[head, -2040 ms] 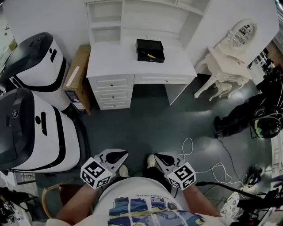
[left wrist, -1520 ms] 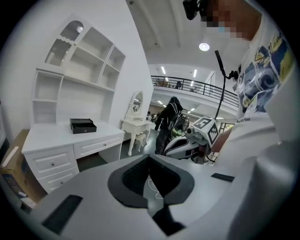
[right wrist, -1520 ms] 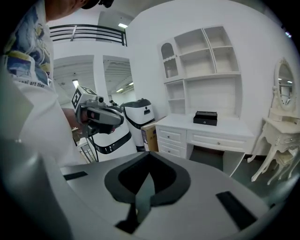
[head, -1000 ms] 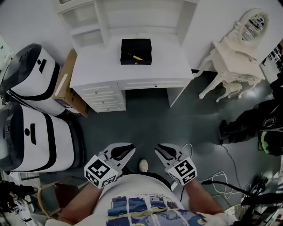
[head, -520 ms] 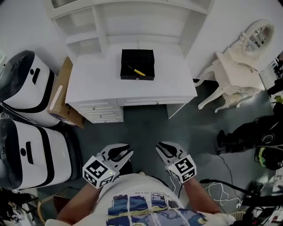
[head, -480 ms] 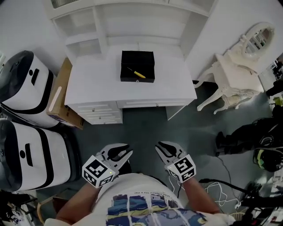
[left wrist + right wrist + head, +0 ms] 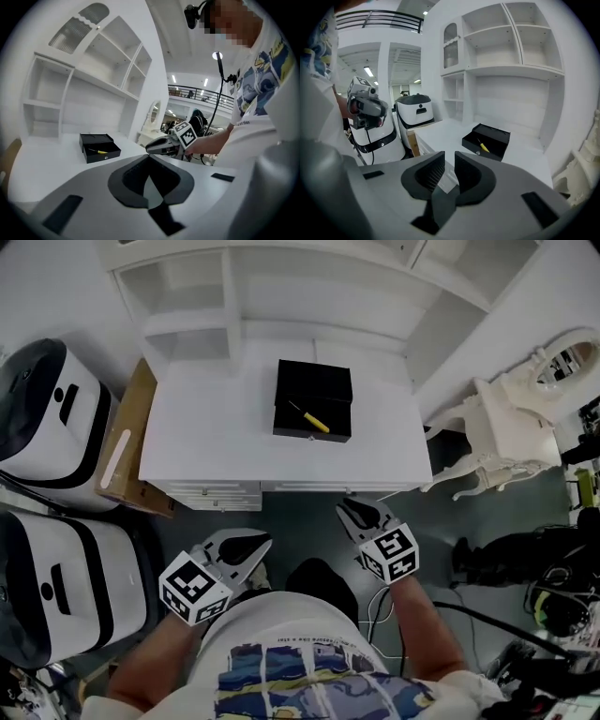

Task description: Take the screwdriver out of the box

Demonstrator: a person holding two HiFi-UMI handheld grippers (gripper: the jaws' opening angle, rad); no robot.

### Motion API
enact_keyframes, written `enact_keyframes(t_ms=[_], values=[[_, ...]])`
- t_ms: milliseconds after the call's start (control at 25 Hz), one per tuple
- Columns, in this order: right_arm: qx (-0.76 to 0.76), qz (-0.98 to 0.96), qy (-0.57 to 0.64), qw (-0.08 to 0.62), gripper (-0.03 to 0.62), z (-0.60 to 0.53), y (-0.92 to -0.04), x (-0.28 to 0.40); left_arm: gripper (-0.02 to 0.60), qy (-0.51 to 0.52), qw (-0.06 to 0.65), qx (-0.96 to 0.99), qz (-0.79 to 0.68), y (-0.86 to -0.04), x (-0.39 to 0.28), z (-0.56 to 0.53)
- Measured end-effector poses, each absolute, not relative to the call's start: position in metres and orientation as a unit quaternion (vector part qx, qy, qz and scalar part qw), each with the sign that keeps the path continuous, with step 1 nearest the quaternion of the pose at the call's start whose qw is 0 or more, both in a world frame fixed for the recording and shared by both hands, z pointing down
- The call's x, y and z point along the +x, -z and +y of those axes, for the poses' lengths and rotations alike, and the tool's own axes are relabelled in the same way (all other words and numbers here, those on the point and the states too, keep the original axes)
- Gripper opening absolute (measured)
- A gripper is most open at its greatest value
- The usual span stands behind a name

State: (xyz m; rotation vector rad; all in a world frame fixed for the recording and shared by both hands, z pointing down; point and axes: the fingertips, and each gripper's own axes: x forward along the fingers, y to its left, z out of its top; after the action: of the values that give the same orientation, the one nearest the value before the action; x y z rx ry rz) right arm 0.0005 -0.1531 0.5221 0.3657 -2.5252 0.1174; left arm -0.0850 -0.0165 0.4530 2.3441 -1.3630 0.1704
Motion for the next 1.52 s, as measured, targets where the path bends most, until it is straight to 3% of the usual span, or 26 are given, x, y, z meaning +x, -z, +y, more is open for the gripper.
enact_keyframes(t_ms=[640,1520], values=[[0.033,-0.922,0.017,0.386,0.094,-0.347,-0.602,-0.124,0.012,-0.048,0.254,0.746,-0.614,-0.456,-0.128,-0.099],[-0.045,-0.850,0.027,0.524,0.152,-0.386,-0.715,-0.179,0.012,-0.060,0.270,0.644,-0.714,-0.459,-0.154,-0.099]])
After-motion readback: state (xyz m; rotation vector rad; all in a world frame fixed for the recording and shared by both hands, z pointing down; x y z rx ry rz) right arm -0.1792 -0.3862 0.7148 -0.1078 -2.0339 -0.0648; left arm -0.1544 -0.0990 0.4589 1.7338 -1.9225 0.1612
